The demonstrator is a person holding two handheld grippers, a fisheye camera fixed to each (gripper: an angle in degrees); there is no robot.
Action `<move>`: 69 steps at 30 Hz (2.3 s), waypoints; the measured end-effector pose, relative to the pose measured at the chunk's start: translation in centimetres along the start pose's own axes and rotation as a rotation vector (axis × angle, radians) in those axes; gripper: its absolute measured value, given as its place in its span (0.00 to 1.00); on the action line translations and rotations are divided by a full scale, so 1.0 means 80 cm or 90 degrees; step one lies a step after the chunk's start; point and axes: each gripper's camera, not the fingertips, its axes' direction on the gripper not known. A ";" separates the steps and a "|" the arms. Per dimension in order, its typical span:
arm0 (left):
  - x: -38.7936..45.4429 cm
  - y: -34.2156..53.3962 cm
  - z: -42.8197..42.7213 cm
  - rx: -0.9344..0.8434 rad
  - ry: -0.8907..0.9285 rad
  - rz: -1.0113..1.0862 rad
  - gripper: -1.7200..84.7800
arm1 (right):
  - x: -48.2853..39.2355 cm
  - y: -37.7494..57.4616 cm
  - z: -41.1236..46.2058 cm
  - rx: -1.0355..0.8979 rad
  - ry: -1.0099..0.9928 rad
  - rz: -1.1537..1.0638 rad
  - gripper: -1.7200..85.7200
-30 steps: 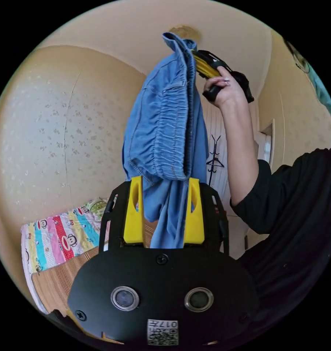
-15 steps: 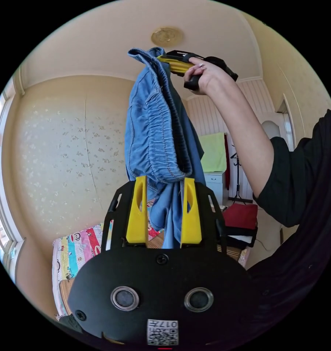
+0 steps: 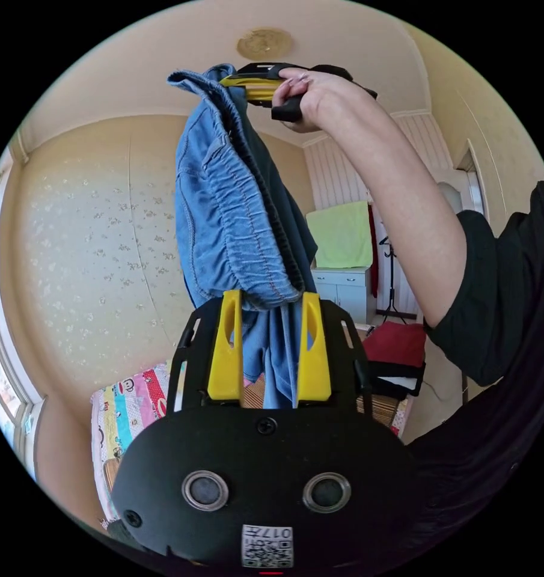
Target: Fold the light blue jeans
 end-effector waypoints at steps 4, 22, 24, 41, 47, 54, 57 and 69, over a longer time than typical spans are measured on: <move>-0.032 0.002 -0.012 0.016 0.018 -0.047 0.13 | 0.024 0.002 -0.006 -0.014 0.045 -0.012 0.03; -0.258 -0.009 -0.114 0.327 0.399 -0.333 0.06 | 0.292 0.208 -0.086 -0.242 -0.182 -0.061 0.05; -0.257 -0.015 -0.105 0.328 0.423 -0.333 0.06 | 0.322 0.246 -0.088 -0.226 -0.141 0.001 0.06; -0.182 -0.113 -0.038 0.212 0.265 -0.312 0.07 | 0.379 0.367 -0.023 -0.390 0.203 0.098 0.16; -0.153 -0.141 -0.010 0.174 0.167 -0.311 0.08 | 0.438 0.453 0.081 -0.753 0.144 0.287 0.16; -0.129 -0.157 0.024 0.152 0.117 -0.272 0.08 | 0.557 0.585 0.079 -0.764 -0.181 0.712 0.05; -0.130 -0.160 0.046 0.120 0.122 -0.283 0.08 | 0.558 0.543 0.031 -0.495 -0.299 0.684 0.04; -0.131 -0.195 0.134 0.024 0.148 -0.320 0.08 | 0.280 0.384 -0.019 -0.431 0.008 -0.005 0.21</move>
